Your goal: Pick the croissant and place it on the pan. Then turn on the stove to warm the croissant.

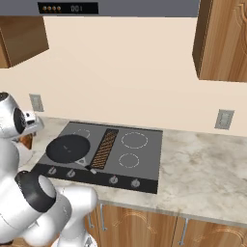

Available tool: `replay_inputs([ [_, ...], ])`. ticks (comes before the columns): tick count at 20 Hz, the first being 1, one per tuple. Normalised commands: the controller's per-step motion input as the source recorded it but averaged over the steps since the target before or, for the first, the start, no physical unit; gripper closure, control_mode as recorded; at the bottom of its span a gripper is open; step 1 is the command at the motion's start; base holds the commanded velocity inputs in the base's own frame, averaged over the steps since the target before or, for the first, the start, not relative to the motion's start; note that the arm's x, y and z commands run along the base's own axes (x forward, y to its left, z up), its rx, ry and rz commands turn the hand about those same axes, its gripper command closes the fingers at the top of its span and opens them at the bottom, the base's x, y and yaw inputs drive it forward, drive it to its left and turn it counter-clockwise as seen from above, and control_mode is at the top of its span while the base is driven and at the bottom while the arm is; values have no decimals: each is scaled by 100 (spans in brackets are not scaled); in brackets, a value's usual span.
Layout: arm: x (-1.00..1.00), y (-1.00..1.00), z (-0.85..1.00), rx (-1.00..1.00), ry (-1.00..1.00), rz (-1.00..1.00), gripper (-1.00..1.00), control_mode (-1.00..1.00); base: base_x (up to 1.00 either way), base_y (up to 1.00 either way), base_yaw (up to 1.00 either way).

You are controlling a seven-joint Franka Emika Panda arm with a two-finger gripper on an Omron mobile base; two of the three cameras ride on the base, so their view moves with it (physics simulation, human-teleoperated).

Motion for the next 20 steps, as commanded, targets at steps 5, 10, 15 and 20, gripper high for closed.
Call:
replay_inputs([
  [5,-3,-15,7,0,0,-8,100,-100,0,0,0],
  [10,7,-62,24,0,0,-23,100,-100,0,0,0],
  [15,16,-70,4,0,6,-21,100,-100,0,0,0],
  [20,9,-9,-7,0,1,-2,100,-100,0,0,0],
])
